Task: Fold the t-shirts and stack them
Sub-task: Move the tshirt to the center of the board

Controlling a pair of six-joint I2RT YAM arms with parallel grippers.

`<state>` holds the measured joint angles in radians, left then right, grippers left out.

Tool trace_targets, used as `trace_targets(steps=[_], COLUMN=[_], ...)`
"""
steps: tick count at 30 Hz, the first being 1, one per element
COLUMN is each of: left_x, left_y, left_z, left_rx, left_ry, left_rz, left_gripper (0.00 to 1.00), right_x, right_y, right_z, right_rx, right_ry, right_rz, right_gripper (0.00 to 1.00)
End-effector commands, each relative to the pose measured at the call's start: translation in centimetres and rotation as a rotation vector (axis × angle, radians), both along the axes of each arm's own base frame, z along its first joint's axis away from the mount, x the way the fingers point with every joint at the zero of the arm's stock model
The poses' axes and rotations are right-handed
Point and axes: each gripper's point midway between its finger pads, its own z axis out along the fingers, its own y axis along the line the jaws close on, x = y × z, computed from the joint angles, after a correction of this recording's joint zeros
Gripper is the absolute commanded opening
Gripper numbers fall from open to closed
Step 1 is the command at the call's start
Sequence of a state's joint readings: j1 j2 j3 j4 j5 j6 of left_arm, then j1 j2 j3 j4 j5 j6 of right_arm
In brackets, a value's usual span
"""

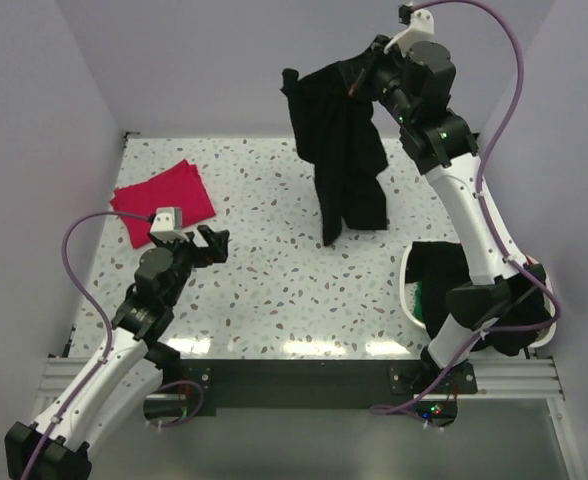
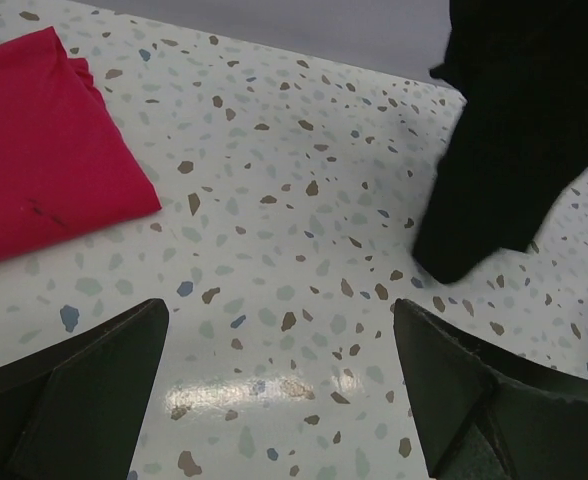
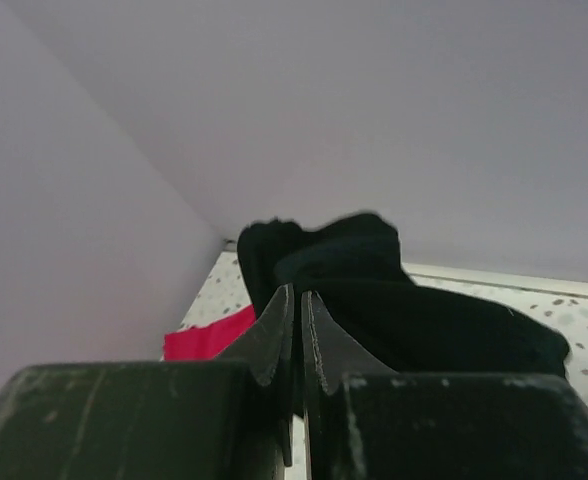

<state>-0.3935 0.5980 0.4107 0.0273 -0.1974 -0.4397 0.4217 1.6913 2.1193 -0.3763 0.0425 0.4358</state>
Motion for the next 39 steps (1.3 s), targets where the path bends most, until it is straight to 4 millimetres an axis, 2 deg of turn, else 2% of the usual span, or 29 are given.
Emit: trace_targets(steps=[1, 5, 6, 7, 8, 9, 11, 12, 14, 15, 16, 17, 18, 19, 20, 22, 23, 24, 25, 26, 28, 29, 30, 31, 33, 34, 36, 37, 39], left_x=[0.1, -0.1, -0.2, -0.2, -0.3, -0.4, -0.5, -0.5, -0.7, -0.4, -0.7, -0.5, -0.7, -0.7, -0.5, -0.8, -0.6, -1.0, -0.9, -1.1, -1.4, -1.1, -1.1, -1.1, -1.3, -1.4, -0.9, -0.8, -0.1], left_y=[-0.1, -0.3, -0.4, -0.7, -0.8, -0.9, -1.4, -1.9, -3.2, -3.7, -4.7, -5.3, -6.3, -6.8, -7.5, -8.9, -9.6, -10.7, -11.7, -12.4, -14.0, -14.6, -15.5, -16.1, -17.7, -18.2, -18.9, -18.9, -18.5], left_z=[0.3, 1.0, 1.5, 1.6, 1.6, 2.0, 1.9, 2.2, 2.0, 2.0, 1.6, 1.3, 1.0, 0.4, -0.3, -1.8, -2.9, -3.4, -4.2, -4.6, -5.3, -6.5, -6.4, -7.9, -8.3, -9.8, -10.8, -12.0, -12.6], left_rx=[0.025, 0.012, 0.005, -0.001, -0.004, -0.014, -0.024, -0.034, -0.05, -0.067, -0.08, -0.098, -0.11, -0.12, -0.135, -0.143, -0.142, -0.141, -0.138, -0.134, -0.12, -0.104, -0.103, -0.094, -0.098, -0.079, -0.049, -0.027, 0.003], left_ry=[-0.024, -0.044, -0.059, -0.064, -0.067, -0.081, -0.088, -0.106, -0.112, -0.115, -0.107, -0.095, -0.083, -0.068, -0.05, -0.011, 0.021, 0.037, 0.056, 0.067, 0.085, 0.117, 0.122, 0.168, 0.19, 0.231, 0.263, 0.293, 0.306], left_rz=[-0.013, -0.029, -0.035, -0.05, -0.056, -0.061, -0.091, -0.114, -0.186, -0.2, -0.256, -0.28, -0.332, -0.357, -0.377, -0.42, -0.429, -0.458, -0.475, -0.489, -0.504, -0.504, -0.519, -0.525, -0.557, -0.56, -0.532, -0.517, -0.455], left_gripper=[1.0, 1.0, 1.0, 1.0, 1.0, 1.0, 0.99, 0.98, 0.96, 0.95, 0.93, 0.92, 0.9, 0.89, 0.89, 0.88, 0.87, 0.87, 0.87, 0.87, 0.87, 0.87, 0.88, 0.88, 0.88, 0.88, 0.89, 0.89, 0.89], right_x=[-5.9, -8.1, -7.5, -7.9, -9.2, -8.5, -9.1, -8.3, -7.6, -6.5, -6.0, -6.0, -6.0, -6.1, -7.0, -7.7, -8.8, -9.3, -9.8, -10.2, -11.2, -11.9, -12.2, -12.8, -13.2, -13.4, -13.8, -13.8, -13.9], right_y=[2.0, 1.9, 2.2, 2.2, 1.7, 2.2, 1.8, 1.8, 1.3, 0.7, 0.5, 0.3, 0.4, 0.7, 0.7, 0.7, 0.1, -0.4, -1.6, -2.1, -2.8, -3.1, -3.3, -3.6, -4.2, -4.5, -4.7, -4.5, -4.4], right_z=[9.4, 9.4, 6.8, 5.9, 6.4, 2.4, 0.1, -4.1, -8.2, -12.0, -14.4, -18.1, -20.7, -21.7, -25.7, -26.6, -29.4, -29.7, -31.8, -32.5, -33.8, -34.9, -35.4, -36.1, -36.7, -36.9, -37.8, -38.1, -39.0], right_rx=[0.083, 0.1, 0.086, 0.089, 0.118, 0.102, 0.103, 0.076, 0.037, -0.003, -0.042, -0.089, -0.117, -0.108, -0.118, -0.071, -0.087, -0.087, -0.121, -0.137, -0.166, -0.178, -0.187, -0.193, -0.212, -0.216, -0.227, -0.228, -0.235], right_ry=[-0.233, -0.212, -0.152, -0.134, -0.15, -0.066, -0.031, 0.051, 0.133, 0.21, 0.258, 0.348, 0.403, 0.411, 0.479, 0.457, 0.503, 0.499, 0.54, 0.555, 0.584, 0.607, 0.616, 0.626, 0.629, 0.627, 0.641, 0.642, 0.665], right_rz=[0.212, 0.251, 0.255, 0.26, 0.264, 0.271, 0.264, 0.24, 0.193, 0.135, 0.112, 0.105, 0.109, 0.119, 0.132, 0.141, 0.131, 0.116, 0.069, 0.052, 0.046, 0.045, 0.046, 0.046, 0.026, 0.017, 0.018, 0.026, 0.039], right_gripper=[0.0, 0.0, 0.0, 0.0, 0.0, 0.0, 0.0, 0.0, 0.0, 0.04, 0.13, 0.26, 0.31, 0.34, 0.4, 0.45, 0.48, 0.52, 0.55, 0.57, 0.59, 0.59, 0.59, 0.59, 0.59, 0.59, 0.6, 0.6, 0.6])
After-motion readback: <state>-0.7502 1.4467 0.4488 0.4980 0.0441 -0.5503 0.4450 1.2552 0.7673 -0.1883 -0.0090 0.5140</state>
